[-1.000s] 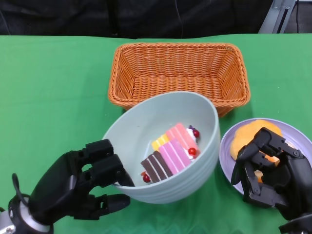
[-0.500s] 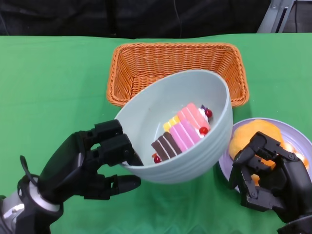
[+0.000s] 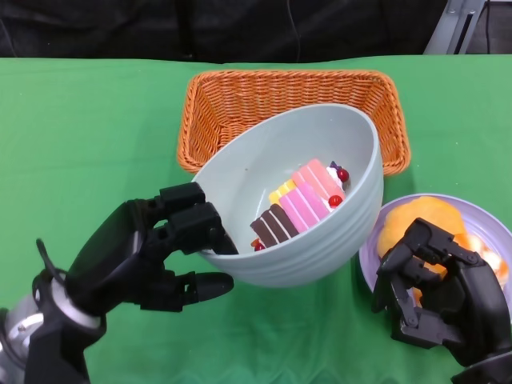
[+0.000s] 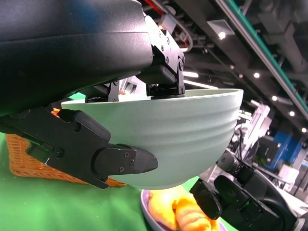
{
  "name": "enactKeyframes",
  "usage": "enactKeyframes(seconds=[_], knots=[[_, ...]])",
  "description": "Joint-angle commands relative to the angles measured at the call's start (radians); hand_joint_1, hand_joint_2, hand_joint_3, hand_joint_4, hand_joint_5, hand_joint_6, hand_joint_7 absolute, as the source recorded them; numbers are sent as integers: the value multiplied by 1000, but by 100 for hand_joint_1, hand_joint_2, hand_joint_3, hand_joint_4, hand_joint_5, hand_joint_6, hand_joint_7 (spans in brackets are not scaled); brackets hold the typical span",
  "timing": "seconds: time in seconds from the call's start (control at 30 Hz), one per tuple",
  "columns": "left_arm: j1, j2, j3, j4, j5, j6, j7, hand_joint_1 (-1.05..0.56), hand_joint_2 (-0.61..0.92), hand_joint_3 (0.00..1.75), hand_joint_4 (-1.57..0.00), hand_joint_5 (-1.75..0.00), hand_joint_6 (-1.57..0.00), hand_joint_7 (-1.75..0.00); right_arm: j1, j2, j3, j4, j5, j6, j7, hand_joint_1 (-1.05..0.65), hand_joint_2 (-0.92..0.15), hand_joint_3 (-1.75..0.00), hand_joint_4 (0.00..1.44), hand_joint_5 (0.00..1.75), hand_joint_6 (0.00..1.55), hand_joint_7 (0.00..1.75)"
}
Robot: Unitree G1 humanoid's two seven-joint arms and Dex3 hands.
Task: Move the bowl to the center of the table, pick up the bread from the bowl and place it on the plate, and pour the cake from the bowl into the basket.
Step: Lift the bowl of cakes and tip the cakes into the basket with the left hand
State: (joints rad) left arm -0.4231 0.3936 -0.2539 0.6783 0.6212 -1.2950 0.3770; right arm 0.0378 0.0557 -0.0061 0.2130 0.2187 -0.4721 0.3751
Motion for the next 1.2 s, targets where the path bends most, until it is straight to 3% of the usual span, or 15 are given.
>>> enactKeyframes(seconds=[0.03, 0.57, 1.07, 1.2], knots=[[-61, 10, 25, 25, -28, -20, -19, -16, 91, 51, -57, -175, -58, -150, -13, -2, 1, 17, 10, -12, 4, -4, -52, -124, 75, 172, 67, 147], [-197, -44, 28, 150, -79, -16, -111, -15, 89, 57, -54, -175, -54, -153, -21, -4, 12, 47, -4, -41, -4, -5, -52, -122, 75, 173, 69, 145], [-278, -104, 35, 199, -157, 23, -211, -12, 74, 85, -59, -175, -56, -157, -21, -11, 18, 60, 0, -46, 19, -6, -53, -121, 73, 174, 66, 146], [-293, -117, 36, 208, -190, 43, -244, -10, 64, 100, -59, -175, -59, -155, -22, -13, 18, 65, -6, -48, 22, -6, -56, -118, 73, 175, 66, 147]])
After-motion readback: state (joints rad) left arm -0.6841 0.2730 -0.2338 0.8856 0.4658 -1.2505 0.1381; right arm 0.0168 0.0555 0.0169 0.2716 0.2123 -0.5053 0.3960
